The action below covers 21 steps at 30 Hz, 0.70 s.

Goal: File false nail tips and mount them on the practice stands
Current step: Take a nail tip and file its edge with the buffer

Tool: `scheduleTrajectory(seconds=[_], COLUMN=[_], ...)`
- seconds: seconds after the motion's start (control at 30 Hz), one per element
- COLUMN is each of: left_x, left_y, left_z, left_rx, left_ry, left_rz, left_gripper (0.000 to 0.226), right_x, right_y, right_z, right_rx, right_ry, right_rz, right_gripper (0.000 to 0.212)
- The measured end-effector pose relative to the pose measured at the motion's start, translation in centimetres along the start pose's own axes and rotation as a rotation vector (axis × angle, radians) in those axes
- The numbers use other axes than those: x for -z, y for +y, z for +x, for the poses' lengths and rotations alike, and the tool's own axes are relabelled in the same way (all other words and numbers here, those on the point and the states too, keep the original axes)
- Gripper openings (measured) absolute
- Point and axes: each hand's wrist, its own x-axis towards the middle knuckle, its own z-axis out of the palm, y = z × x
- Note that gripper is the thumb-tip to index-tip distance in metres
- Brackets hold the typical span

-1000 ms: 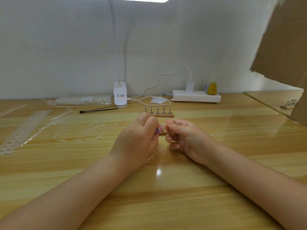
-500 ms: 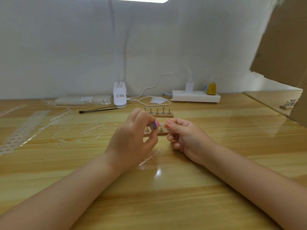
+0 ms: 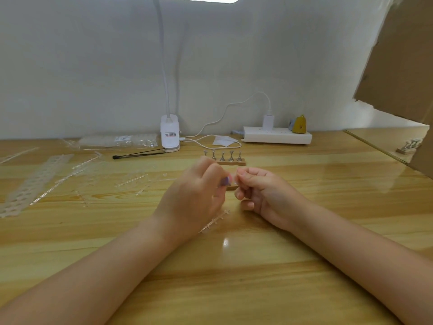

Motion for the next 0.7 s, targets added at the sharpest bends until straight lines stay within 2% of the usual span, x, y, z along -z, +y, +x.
scheduleTrajectory(seconds=[0.1, 0.17, 0.23, 0.3, 0.33, 0.4, 0.47, 0.53, 0.57, 0.7], left_x=[0.3, 0.6, 0.9, 1.0, 1.0, 0.8, 0.8, 0.8, 0.7, 0.4], left_y=[-1.3, -2.9, -4.5, -5.5, -5.5, -4.7, -3.3, -1.8, -1.2, -0.4], left_z=[0.0, 0.1, 0.3, 0.1, -0.1, -0.2, 0.1, 0.6, 0.7, 0.4], left_rx=[0.237, 0.403, 0.578, 0.665, 0.668, 0.585, 0.427, 0.271, 0.212, 0.119], left_ry=[-0.006, -0.038, -0.205, -0.414, -0.448, -0.323, -0.101, -0.040, -0.039, 0.000], left_rz=[0.108, 0.209, 0.344, 0.463, 0.498, 0.481, 0.194, -0.108, -0.163, -0.120], left_gripper=[0.005, 0.009, 0.015, 0.023, 0.028, 0.038, 0.042, 0.042, 0.040, 0.030], right_x=[-0.1, -0.1, 0.0, 0.1, 0.1, 0.1, 0.0, 0.0, 0.0, -0.1], right_y=[0.0, 0.1, 0.2, 0.3, 0.3, 0.4, 0.5, 0.6, 0.6, 0.7], right_z=[0.0, 0.1, 0.3, 0.4, 0.5, 0.6, 0.7, 0.7, 0.6, 0.5], right_rx=[0.005, 0.008, 0.001, -0.002, 0.002, 0.012, 0.014, 0.020, 0.028, 0.059], right_ry=[-0.014, 0.029, 0.069, 0.092, 0.099, 0.105, 0.105, 0.095, 0.083, 0.028], right_rz=[-0.019, 0.000, 0.023, 0.029, 0.027, 0.023, 0.021, 0.002, -0.013, -0.109], right_gripper=[0.015, 0.018, 0.021, 0.023, 0.023, 0.020, 0.020, 0.025, 0.028, 0.027])
